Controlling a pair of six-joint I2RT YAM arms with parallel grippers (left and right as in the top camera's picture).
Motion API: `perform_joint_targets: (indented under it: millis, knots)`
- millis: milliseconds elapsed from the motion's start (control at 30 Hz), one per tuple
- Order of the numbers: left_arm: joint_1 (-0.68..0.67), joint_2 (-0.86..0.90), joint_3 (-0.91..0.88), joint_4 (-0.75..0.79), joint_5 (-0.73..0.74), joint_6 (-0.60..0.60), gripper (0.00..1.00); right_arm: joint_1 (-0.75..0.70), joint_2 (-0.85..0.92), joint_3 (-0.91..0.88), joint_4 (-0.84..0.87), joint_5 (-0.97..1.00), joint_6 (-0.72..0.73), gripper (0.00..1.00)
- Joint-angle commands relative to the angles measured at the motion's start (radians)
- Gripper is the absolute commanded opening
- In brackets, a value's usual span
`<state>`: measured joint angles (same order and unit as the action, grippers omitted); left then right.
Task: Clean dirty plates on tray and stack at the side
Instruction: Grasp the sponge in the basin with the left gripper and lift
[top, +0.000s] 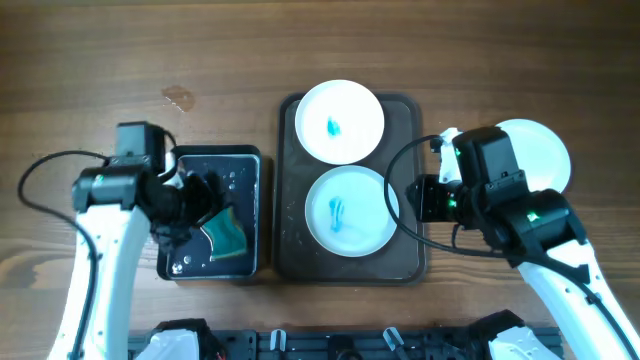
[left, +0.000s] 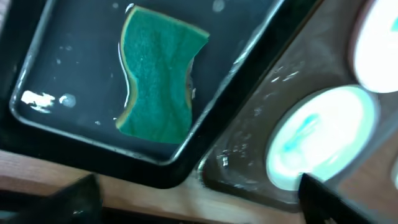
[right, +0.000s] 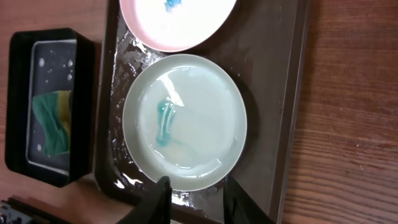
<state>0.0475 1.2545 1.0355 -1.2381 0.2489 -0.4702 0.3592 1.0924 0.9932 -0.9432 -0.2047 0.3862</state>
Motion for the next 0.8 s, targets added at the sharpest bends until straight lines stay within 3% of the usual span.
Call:
perform_joint_targets:
  millis: [0, 33, 67, 167, 267, 333, 400, 433, 467, 700, 767]
  knots:
    - [-0.057, 0.089, -0.034, -0.034, -0.114, -0.114, 0.83, -0.003, 0.028, 0.013, -0.012, 0.003, -0.019, 0.28]
    - [-0.073, 0.106, -0.069, -0.019, -0.145, -0.15, 0.81, -0.003, 0.033, 0.013, -0.014, 0.002, -0.019, 0.28]
    - [-0.091, 0.122, -0.119, 0.023, -0.154, -0.178, 0.66, -0.003, 0.039, 0.013, -0.015, 0.003, -0.017, 0.28]
    - [-0.126, 0.145, -0.257, 0.207, -0.091, -0.2, 0.53, -0.003, 0.047, 0.013, -0.012, 0.003, -0.017, 0.29]
    - [-0.158, 0.164, -0.345, 0.333, -0.092, -0.201, 0.47, -0.003, 0.05, 0.013, -0.012, 0.003, -0.017, 0.29]
    - [-0.169, 0.188, -0.378, 0.394, -0.152, -0.219, 0.34, -0.003, 0.05, 0.013, -0.011, 0.003, -0.017, 0.28]
    - [-0.169, 0.209, -0.378, 0.408, -0.165, -0.249, 0.32, -0.003, 0.05, 0.013, -0.011, 0.003, -0.016, 0.29]
    - [-0.169, 0.214, -0.378, 0.417, -0.17, -0.249, 0.25, -0.003, 0.05, 0.013, -0.012, 0.003, -0.016, 0.29]
    - [-0.169, 0.218, -0.377, 0.42, -0.174, -0.25, 0.04, -0.003, 0.05, 0.013, -0.011, 0.003, -0.016, 0.28]
    - [-0.169, 0.212, -0.214, 0.248, -0.173, -0.23, 0.04, -0.003, 0.05, 0.013, -0.013, 0.003, -0.017, 0.28]
    - [-0.169, 0.211, -0.136, 0.199, -0.183, -0.205, 0.13, -0.003, 0.05, 0.013, -0.013, 0.003, -0.017, 0.28]
